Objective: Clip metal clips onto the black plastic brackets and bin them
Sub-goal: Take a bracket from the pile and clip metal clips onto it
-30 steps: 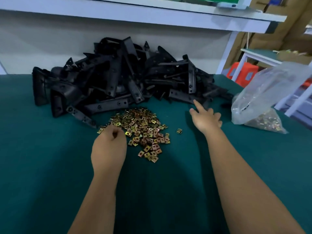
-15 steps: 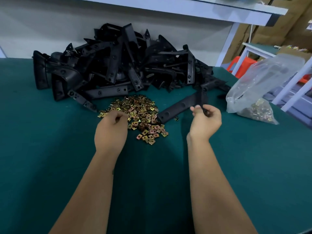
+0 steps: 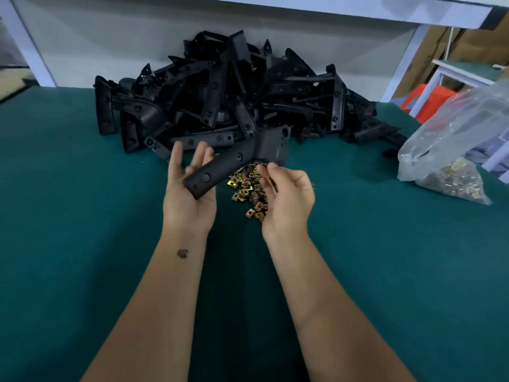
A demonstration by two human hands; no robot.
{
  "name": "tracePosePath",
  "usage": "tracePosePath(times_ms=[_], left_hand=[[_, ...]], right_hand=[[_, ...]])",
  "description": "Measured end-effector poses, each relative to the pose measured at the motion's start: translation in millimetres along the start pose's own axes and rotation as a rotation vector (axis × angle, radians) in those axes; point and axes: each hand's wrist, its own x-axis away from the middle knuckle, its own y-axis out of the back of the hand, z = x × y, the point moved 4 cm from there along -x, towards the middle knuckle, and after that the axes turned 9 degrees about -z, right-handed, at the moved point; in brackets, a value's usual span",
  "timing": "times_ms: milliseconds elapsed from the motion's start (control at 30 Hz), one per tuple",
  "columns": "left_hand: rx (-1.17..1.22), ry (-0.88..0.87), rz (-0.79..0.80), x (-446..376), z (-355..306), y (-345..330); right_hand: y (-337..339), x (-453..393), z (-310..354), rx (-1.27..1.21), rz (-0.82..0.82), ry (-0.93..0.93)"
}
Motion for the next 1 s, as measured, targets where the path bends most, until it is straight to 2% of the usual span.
tracePosePath(times_ms=[100, 200, 233, 300, 333, 400, 467, 533, 600, 667, 733, 900, 1000], left_hand=[[0.008, 0.043, -0.007, 4.2, 8.2, -1.1], [-0.004, 0.112, 0.092, 8.8, 16.4, -5.1], [-0.108, 0.134, 0.163, 12.6, 18.5, -9.4], [-0.399, 0.214, 0.323, 19.7, 28.7, -18.1], [-0.429, 0.251, 0.358, 23.9, 32.2, -18.6], [-0.29, 0.276, 0.282, 29.3, 28.9, -16.6], [-0.206, 0.217, 0.181, 25.0, 21.5, -9.1], [-0.188, 0.173, 0.052, 17.9, 12.4, -5.1], [-0.125, 0.136, -0.105, 8.9, 3.0, -0.8], [-0.059, 0.052, -0.163, 1.9, -7.4, 2.1], [-0.015, 0.008, -0.155, -0.7, -13.8, 4.5], [-0.044, 0.051, -0.117, -2.7, -11.5, 9.6], [-0.115, 0.053, -0.097, -4.8, -6.8, 8.4]], right_hand=[[-1.7, 4.9, -5.5, -0.146, -0.101, -0.064], [-2.0, 4.6, -7.4, -0.27, -0.136, -0.08], [-4.7, 6.3, -8.1, -0.206, -0.098, -0.052], [-10.4, 11.1, -10.2, 0.083, -0.03, 0.097], [-13.1, 14.4, -10.9, 0.249, -0.003, 0.195], [-18.3, 22.3, -13.3, 0.526, 0.117, 0.389], [-24.4, 33.7, -17.1, 0.74, 0.321, 0.587], [-27.0, 42.5, -20.5, 0.848, 0.47, 0.739], [-25.4, 41.6, -18.3, 0.876, 0.498, 0.81], [-20.1, 33.0, -11.9, 0.954, 0.453, 0.825], [-13.0, 20.7, -5.8, 1.099, 0.413, 0.793], [-4.1, -1.1, -4.1, 1.41, 0.429, 0.635], [-6.5, -0.2, -11.5, 1.609, 0.499, 0.733]])
